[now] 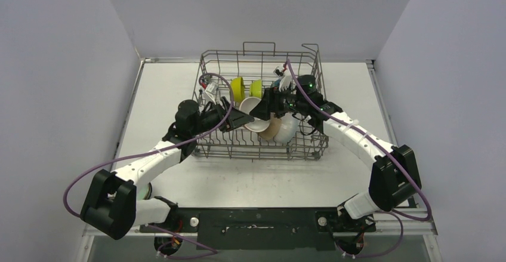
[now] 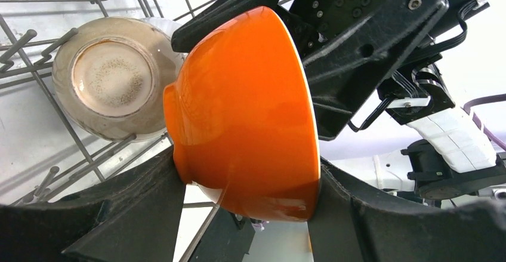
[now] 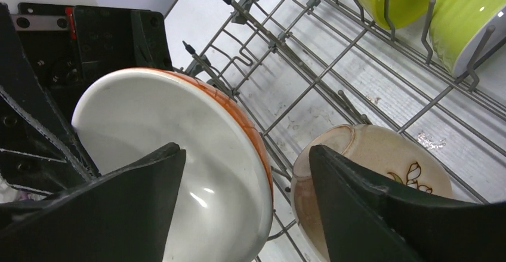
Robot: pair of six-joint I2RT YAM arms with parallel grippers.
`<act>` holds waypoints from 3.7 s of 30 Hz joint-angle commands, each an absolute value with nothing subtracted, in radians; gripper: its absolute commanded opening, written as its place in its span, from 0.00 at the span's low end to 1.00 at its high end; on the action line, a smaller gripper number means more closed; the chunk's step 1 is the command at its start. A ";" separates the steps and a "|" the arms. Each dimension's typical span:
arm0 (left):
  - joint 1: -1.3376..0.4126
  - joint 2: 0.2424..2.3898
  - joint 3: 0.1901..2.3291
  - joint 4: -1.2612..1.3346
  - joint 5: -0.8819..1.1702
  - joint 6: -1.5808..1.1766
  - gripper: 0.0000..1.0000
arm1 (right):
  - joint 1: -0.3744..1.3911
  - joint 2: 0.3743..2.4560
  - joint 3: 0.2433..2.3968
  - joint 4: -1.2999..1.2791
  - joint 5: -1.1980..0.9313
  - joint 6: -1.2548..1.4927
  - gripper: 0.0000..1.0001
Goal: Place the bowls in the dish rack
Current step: Place the bowl in the dish rack.
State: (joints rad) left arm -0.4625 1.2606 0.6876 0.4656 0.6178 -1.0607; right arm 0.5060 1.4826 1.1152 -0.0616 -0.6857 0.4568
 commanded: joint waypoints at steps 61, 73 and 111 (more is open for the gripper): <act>-0.328 1.781 1.827 -0.645 -0.145 -0.155 0.00 | 0.370 1.428 1.171 -0.138 -0.594 0.344 0.90; -0.327 1.886 1.856 -0.672 -0.153 -0.081 0.00 | 0.361 1.430 1.166 -0.146 -0.597 0.334 0.90; -0.331 1.911 1.846 -0.687 -0.180 -0.115 0.94 | 0.352 1.388 1.139 -0.173 -0.581 0.330 0.90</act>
